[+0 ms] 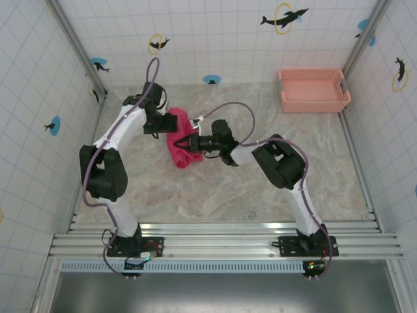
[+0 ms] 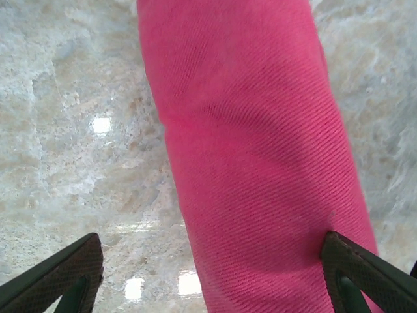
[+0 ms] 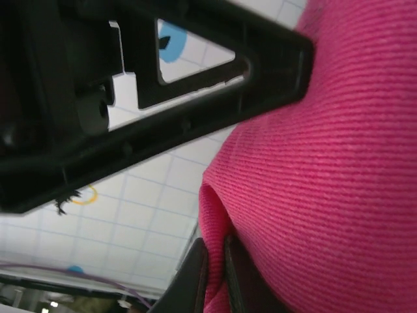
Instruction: Roll up the long pants
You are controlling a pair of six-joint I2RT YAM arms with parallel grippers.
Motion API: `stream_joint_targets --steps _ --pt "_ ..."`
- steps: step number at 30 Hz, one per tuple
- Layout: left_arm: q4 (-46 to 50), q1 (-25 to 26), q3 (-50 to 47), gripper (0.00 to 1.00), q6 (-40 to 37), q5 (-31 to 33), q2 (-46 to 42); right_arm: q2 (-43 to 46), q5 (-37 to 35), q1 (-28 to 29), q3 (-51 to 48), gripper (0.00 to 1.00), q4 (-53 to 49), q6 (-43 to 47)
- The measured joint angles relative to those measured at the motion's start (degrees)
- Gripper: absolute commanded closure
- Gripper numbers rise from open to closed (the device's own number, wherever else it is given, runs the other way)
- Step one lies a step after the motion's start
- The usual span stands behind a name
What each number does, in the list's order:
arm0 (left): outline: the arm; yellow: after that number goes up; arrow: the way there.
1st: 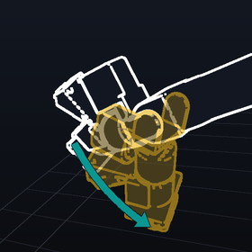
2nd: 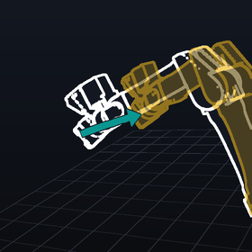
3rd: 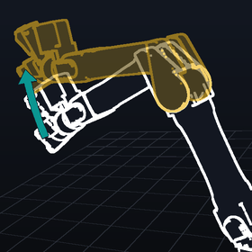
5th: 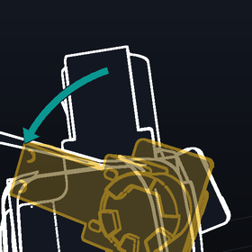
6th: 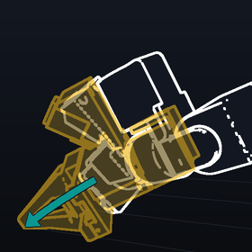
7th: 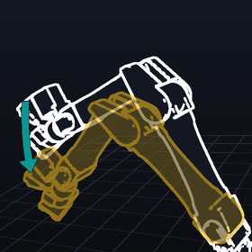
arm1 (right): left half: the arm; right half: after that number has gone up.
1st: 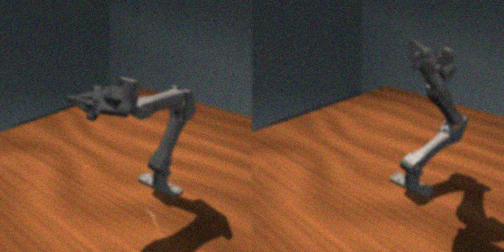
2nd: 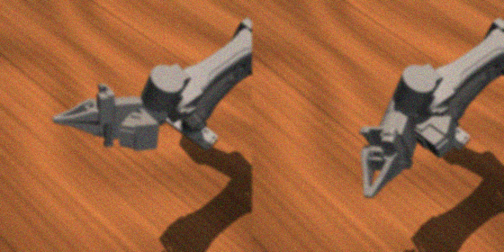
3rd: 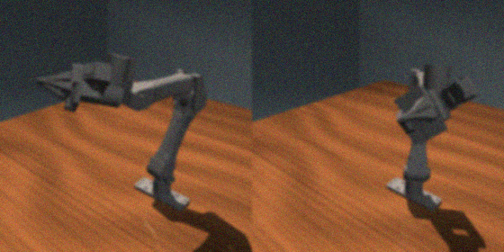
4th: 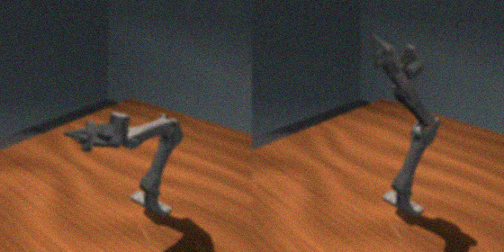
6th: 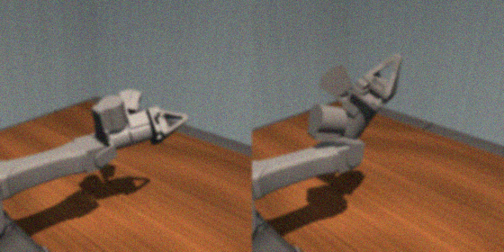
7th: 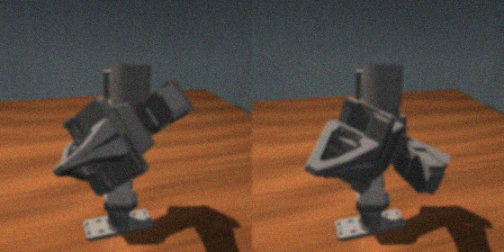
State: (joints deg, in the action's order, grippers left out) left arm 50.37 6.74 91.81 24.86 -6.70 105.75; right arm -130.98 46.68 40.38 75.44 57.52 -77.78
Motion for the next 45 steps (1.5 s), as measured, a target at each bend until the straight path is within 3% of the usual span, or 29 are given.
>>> stream_joint_targets --steps 8,20,23,26,30,33,36,41,45 --pt "0.15 0.00 -0.22 0.06 -1.03 -0.31 4.76 -7.32 -4.55 0.15 -5.01 0.90 15.37 -12.87" --pt "1.36 1.33 8.35 0.03 0.07 -0.42 14.75 -9.11 -8.61 -0.31 -6.12 0.88 20.06 -16.52" --pt "2.84 2.08 11.65 0.03 0.52 0.20 17.31 -9.49 -9.40 -0.57 -6.19 0.78 20.48 -16.70" --pt "4.83 3.19 15.85 0.03 0.48 1.49 20.74 -9.57 -10.23 -0.63 -6.51 0.52 20.98 -16.50" --pt "6.14 5.25 19.65 0.03 0.39 3.52 23.80 -6.97 -11.17 -0.57 -9.22 0.34 19.39 -12.68" --pt "6.03 6.47 20.37 0.03 0.42 4.48 24.87 -0.31 -11.80 -0.50 -12.63 0.30 7.98 -4.66" --pt "5.57 6.82 20.39 0.03 0.42 4.87 25.03 8.76 -14.56 0.24 -13.29 0.27 -13.29 7.74" --pt "5.05 6.93 20.81 0.03 0.35 4.96 25.40 21.68 -27.56 4.35 -5.44 0.21 -50.03 28.96" --pt "4.98 7.43 22.10 0.03 -0.26 5.77 26.25 26.88 -35.04 6.12 0.39 0.17 -64.24 37.57"
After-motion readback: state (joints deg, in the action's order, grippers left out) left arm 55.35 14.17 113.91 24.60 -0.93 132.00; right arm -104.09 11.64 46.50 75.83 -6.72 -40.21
